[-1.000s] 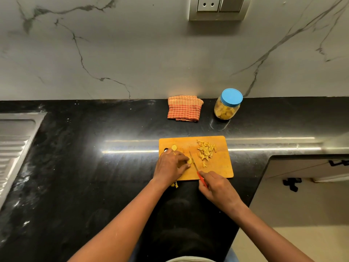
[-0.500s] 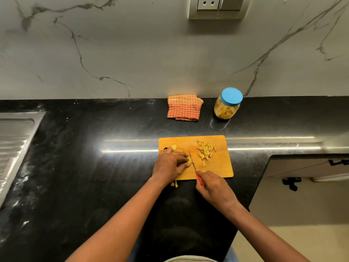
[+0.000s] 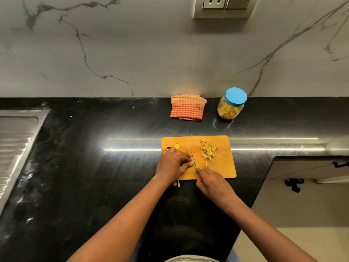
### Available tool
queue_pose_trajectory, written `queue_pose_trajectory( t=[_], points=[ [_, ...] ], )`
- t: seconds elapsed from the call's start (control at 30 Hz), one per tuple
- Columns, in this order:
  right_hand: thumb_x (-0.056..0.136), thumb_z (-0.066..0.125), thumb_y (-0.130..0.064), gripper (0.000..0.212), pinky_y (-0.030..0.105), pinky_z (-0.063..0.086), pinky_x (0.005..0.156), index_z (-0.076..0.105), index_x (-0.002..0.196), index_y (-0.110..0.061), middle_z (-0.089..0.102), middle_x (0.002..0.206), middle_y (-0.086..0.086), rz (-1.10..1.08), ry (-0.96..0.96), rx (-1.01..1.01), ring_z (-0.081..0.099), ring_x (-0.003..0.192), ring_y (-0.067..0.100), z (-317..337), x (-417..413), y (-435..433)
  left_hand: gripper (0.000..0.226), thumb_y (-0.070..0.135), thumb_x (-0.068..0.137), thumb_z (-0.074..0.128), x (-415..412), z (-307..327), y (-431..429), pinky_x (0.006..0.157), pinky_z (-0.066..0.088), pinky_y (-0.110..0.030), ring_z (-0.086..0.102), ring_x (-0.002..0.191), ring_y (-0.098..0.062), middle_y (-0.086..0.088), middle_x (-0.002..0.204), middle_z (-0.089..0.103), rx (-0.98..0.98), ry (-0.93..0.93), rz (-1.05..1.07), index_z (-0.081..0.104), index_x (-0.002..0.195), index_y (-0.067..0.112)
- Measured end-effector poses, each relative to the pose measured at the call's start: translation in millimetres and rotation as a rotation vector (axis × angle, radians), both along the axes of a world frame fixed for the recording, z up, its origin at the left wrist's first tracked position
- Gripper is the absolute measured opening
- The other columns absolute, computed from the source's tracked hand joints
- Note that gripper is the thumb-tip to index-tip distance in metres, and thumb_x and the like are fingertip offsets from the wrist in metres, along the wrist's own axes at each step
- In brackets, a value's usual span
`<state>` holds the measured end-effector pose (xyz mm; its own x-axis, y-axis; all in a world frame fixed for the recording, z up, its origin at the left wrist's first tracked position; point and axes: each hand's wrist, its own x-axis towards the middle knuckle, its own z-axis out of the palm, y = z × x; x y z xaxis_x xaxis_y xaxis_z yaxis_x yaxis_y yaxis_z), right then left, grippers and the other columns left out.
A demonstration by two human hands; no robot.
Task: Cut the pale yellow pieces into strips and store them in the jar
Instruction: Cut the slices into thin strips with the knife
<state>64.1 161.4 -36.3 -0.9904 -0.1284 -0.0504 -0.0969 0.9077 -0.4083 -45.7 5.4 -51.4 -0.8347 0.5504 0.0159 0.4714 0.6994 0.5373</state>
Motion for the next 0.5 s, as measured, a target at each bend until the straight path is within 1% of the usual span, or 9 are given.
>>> queue_pose_trajectory(
  t=[0.23, 0.33, 0.5],
  points=[
    [0.089, 0.065, -0.019, 0.037, 0.024, 0.051, 0.062, 0.062, 0.124, -0.006, 0.064, 0.086, 0.0, 0.018, -0.005, 0.02, 0.06, 0.07, 0.012, 4, 25, 5, 0.023, 0.045, 0.081, 0.073, 0, 1, 2, 0.089, 0.039, -0.033, 0.053, 0.101, -0.008, 0.022, 0.107, 0.071, -0.015, -0.017, 0.025, 0.077, 0.099, 0.031],
    [0.087, 0.068, -0.015, 0.037, 0.025, 0.05, 0.06, 0.064, 0.122, -0.003, 0.063, 0.085, 0.002, -0.021, 0.023, -0.004, 0.059, 0.068, 0.013, 5, 26, 11, 0.022, 0.044, 0.08, 0.075, 1, 1, 3, 0.087, 0.036, -0.029, 0.053, 0.101, -0.007, 0.021, 0.106, 0.071, 0.005, -0.014, 0.045, 0.077, 0.098, 0.031],
    [0.089, 0.065, -0.016, 0.037, 0.026, 0.049, 0.063, 0.062, 0.124, -0.004, 0.062, 0.086, 0.002, -0.01, 0.043, -0.065, 0.058, 0.071, 0.014, 7, 19, 7, 0.021, 0.043, 0.078, 0.077, 4, 0, 2, 0.086, 0.04, -0.032, 0.052, 0.096, -0.006, 0.021, 0.103, 0.072, 0.022, -0.018, 0.075, 0.078, 0.094, 0.03]
  ],
)
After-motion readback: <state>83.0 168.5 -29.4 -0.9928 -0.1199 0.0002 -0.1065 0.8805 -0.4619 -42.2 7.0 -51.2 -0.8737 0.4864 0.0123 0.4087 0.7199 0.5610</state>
